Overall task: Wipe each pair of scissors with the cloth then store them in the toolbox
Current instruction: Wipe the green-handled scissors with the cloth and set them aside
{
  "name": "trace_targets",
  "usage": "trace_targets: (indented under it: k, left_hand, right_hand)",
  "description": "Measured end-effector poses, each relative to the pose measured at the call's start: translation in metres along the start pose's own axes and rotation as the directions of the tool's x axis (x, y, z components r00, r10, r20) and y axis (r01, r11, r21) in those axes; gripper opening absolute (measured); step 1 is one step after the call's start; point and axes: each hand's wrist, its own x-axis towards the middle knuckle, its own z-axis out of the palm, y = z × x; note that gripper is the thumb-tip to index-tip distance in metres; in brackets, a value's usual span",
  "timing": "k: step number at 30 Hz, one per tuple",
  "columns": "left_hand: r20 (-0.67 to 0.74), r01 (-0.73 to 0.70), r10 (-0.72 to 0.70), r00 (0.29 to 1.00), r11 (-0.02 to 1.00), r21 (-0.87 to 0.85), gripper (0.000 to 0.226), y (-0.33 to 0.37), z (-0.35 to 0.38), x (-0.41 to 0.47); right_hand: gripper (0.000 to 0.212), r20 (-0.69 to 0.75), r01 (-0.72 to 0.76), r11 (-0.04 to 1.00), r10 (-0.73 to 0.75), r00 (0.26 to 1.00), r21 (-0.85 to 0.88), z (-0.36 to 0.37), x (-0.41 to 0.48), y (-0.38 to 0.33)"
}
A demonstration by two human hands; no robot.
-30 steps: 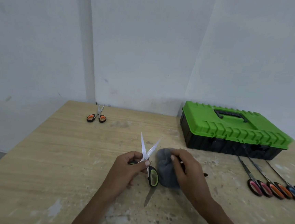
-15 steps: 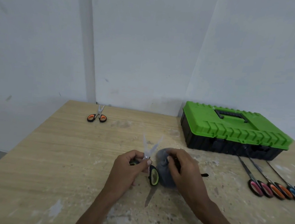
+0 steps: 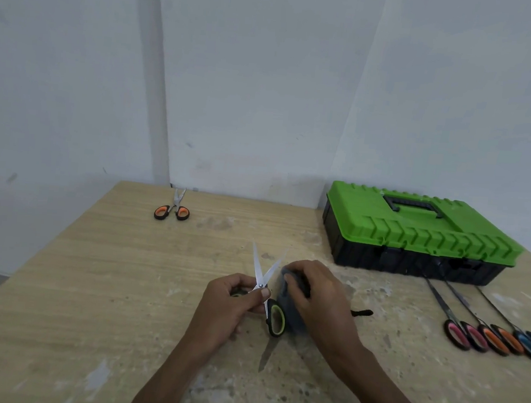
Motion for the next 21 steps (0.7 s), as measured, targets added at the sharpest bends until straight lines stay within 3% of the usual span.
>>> trace_targets:
  k: [6, 10, 13, 16, 19, 21]
  left_hand:
    - [0.026, -0.057, 0.056, 0.998, 0.997, 0.061, 0.008, -0.004, -0.001, -0.001]
    - [0.031, -0.069, 0.067, 0.997, 0.995, 0.07, 0.009, -0.006, -0.001, -0.002]
    - [0.031, -0.073, 0.071, 0.997, 0.996, 0.061, 0.009, -0.004, -0.001, -0.003]
    - [0.038, -0.058, 0.056, 0.998, 0.997, 0.06, 0.009, -0.004, 0.001, -0.004]
    - [0.033, -0.062, 0.06, 0.998, 0.996, 0.06, 0.01, -0.004, 0.0, -0.002]
    - [0.011, -0.062, 0.062, 0.998, 0.997, 0.051, 0.011, -0.006, -0.001, -0.001]
  right_hand:
    - [0.007, 0.131, 0.102, 0.992, -0.092, 0.987, -0.071, 0.017, 0.004, -0.014]
    - [0.006, 0.102, 0.103, 0.992, -0.096, 0.99, -0.067, 0.02, 0.005, -0.011]
    - [0.008, 0.178, 0.134, 0.988, -0.119, 0.977, -0.072, 0.021, 0.001, -0.008]
    - [0.009, 0.093, 0.082, 0.995, -0.078, 0.993, -0.051, 0.015, 0.006, 0.002]
    - [0.011, 0.224, 0.191, 0.978, -0.169, 0.96, -0.084, 0.015, 0.005, 0.001]
    - [0.01, 0.232, 0.128, 0.98, -0.09, 0.968, -0.152, 0.012, 0.011, 0.018]
